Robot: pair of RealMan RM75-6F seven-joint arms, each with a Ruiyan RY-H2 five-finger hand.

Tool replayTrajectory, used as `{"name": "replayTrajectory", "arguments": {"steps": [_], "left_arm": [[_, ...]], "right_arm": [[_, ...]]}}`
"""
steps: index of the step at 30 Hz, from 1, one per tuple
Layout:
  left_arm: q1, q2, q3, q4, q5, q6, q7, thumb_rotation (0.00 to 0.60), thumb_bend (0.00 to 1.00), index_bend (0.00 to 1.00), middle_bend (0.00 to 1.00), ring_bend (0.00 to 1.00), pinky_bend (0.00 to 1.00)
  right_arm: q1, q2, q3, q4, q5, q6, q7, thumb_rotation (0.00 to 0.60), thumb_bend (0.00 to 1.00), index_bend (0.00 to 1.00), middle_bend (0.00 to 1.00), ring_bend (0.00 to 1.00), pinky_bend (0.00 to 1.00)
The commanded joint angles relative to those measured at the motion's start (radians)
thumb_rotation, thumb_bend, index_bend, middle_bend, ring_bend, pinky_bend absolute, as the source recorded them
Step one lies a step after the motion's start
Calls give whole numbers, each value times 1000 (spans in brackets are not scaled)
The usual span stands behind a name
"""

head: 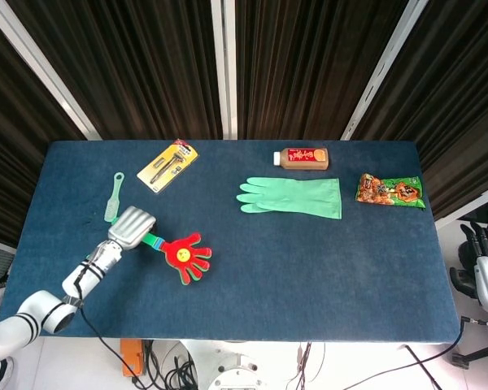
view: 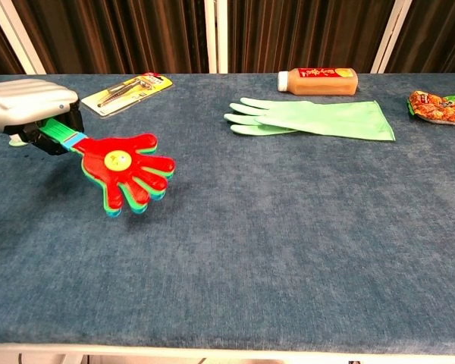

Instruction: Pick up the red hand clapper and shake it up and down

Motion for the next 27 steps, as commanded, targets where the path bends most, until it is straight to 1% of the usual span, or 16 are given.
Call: {"name": "replayTrajectory", "arguments": {"steps": [1,2,6,9,13,14,15,16,17,18,19,20,21,22,25,27], "left_arm": [[16,24,-58,-156,-224,-68,-180,600,666,1000,1000,1000,1000],[24,12,-72,-162,-261,-56,-151,600,661,1000,1000,1000,1000],[39,-67,-146,-190,-468,0,31,600,604,1000,1000,1000,1000],[34,-110,-155,-192,-534,40,153,600,588,1000,1000,1000,1000],[25,-141,-171,-193,-590,65,235,599,567,1000,1000,1000,1000],[22,-142,-173,-194,-598,65,251,565,559,1000,1000,996,993],[17,-138,-168,-198,-597,63,271,434,542,986,976,945,942],[14,-133,-162,-203,-588,58,280,256,519,891,860,817,829],[11,-124,-153,-211,-578,47,285,137,500,756,722,673,705],[7,-107,-140,-220,-561,34,295,39,466,498,453,402,466],[5,-96,-133,-225,-545,35,303,40,430,280,238,207,270],[5,-90,-129,-229,-530,44,307,91,380,96,71,51,96],[9,-84,-126,-237,-516,57,306,150,324,26,7,1,12],[12,-78,-125,-244,-509,63,304,199,269,3,0,0,0],[21,-54,-118,-270,-492,82,312,277,152,0,0,0,0],[26,-25,-109,-299,-493,76,328,366,97,0,0,0,0]], "right_arm": [[1,-1,0,0,0,-1,-3,600,327,0,0,0,0],[2,-2,0,1,0,-2,-4,600,327,0,0,0,0],[6,-6,0,0,2,-10,-10,600,327,0,0,0,0],[5,-5,2,-2,2,-6,-11,600,327,0,0,0,0],[4,-2,7,0,8,-3,-3,600,327,0,0,0,0],[4,-2,7,1,8,-4,-2,600,327,0,0,0,0],[4,-3,6,3,7,-4,0,600,327,0,0,0,0],[3,-3,5,4,6,-4,2,600,327,0,0,0,0],[3,-3,5,5,6,-4,4,600,327,0,0,0,0],[2,-3,5,6,7,-3,8,600,327,0,0,0,0],[1,-3,6,7,7,-2,10,600,327,0,0,0,0],[0,-3,6,8,7,-1,13,600,327,0,0,0,0],[0,-3,6,10,6,0,16,600,327,0,0,0,0],[0,-3,6,11,5,1,17,600,327,0,0,0,0],[-1,-4,6,11,3,2,16,600,327,0,0,0,0],[-1,-4,6,10,0,6,15,600,327,0,0,0,0]]}}
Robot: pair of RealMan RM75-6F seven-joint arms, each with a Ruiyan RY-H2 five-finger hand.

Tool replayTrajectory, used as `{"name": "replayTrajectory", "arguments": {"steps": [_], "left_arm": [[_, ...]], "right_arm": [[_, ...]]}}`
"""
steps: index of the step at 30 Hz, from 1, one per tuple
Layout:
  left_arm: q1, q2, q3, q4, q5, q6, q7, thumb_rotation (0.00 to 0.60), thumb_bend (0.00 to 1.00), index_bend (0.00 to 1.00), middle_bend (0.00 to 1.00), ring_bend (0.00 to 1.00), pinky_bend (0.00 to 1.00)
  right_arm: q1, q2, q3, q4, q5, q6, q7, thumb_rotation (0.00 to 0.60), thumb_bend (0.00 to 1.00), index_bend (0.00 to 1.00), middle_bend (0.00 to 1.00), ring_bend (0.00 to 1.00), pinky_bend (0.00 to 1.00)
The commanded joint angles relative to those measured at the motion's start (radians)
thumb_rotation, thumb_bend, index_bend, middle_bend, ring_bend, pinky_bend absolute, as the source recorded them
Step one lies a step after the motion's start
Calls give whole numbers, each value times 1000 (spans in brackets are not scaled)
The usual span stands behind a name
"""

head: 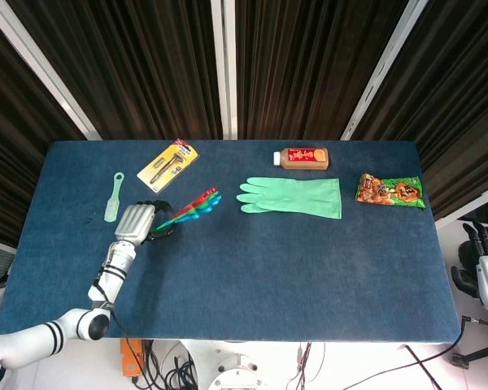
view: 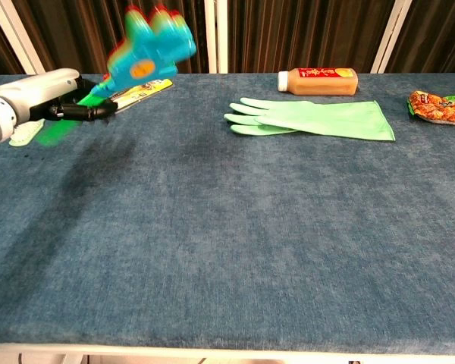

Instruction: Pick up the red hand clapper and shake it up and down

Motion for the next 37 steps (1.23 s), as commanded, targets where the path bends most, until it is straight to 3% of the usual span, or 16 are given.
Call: {"name": "replayTrajectory", "arguments": {"steps": [1,4,13,16,20,26,37], "left_arm": [[9,45,15,-46,6,2,25,406,80,0,0,0,0],[22,84,30,-85,29,22,42,487,62,0,0,0,0],[93,172,76,-138,185,146,-54,544,51,0,0,0,0],[127,198,86,-122,233,219,-76,540,49,0,0,0,0],[180,243,104,-75,284,308,-118,470,55,0,0,0,0],[269,322,210,94,435,417,-274,503,76,0,0,0,0],[388,347,221,117,321,401,-266,496,85,0,0,0,0]], "right_arm": [[-1,-1,0,-1,-2,4,-1,600,327,0,0,0,0],[-2,-1,1,-3,-3,8,-4,600,326,0,0,0,0],[2,1,2,-19,-7,8,-27,600,327,0,0,0,0],[3,4,2,-25,-8,10,-29,600,326,0,0,0,0],[2,8,4,-36,-9,16,-30,600,325,0,0,0,0],[1,4,5,-51,-14,29,-52,600,316,0,0,0,0],[8,2,-12,-102,-51,38,-115,600,311,0,0,0,0]]}}
